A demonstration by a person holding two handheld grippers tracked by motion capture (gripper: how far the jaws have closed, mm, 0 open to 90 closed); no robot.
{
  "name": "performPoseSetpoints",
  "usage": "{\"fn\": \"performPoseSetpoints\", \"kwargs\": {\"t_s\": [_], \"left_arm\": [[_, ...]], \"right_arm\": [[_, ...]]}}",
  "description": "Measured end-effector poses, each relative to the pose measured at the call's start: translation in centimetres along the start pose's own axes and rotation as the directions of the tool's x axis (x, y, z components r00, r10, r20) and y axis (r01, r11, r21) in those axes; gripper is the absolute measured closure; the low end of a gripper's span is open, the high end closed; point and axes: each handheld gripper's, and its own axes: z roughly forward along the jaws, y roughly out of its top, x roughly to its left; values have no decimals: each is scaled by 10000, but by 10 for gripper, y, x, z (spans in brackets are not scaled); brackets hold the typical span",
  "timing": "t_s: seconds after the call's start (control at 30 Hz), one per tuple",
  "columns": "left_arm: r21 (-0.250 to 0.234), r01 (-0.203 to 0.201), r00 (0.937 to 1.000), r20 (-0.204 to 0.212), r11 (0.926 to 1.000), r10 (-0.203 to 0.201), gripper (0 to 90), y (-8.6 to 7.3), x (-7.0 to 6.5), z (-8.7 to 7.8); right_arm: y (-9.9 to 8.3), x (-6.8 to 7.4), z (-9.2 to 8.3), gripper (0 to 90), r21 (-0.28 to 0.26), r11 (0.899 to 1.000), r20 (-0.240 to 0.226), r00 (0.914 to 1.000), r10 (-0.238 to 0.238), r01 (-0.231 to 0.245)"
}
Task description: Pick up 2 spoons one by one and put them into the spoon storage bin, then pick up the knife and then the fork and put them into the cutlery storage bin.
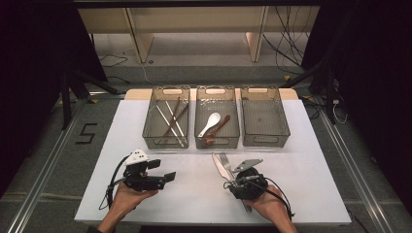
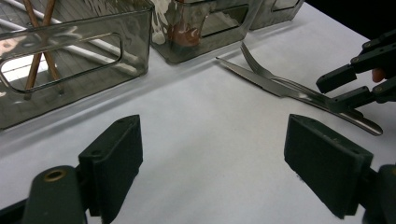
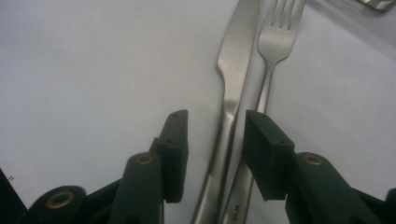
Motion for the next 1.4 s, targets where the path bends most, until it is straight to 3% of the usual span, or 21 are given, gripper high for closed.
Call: {"fn": "performPoseSetpoints", "kwargs": {"t_s": [0.4,1.0,1.4], "left_arm": [[-384,-24,10000,-16,9993,23,189,0,0,-6],[-462,-50,10000,-26,9989,49,189,-2,2,-9],[-518,-115,9998,-144,9986,108,189,-2,0,-9]], "right_arm": [[7,-1,9,524,703,9973,-502,9984,263,-228],[21,0,15,535,1634,9860,-327,9987,383,-325],[24,3,18,583,2131,9768,-60,9997,-218,226]]}}
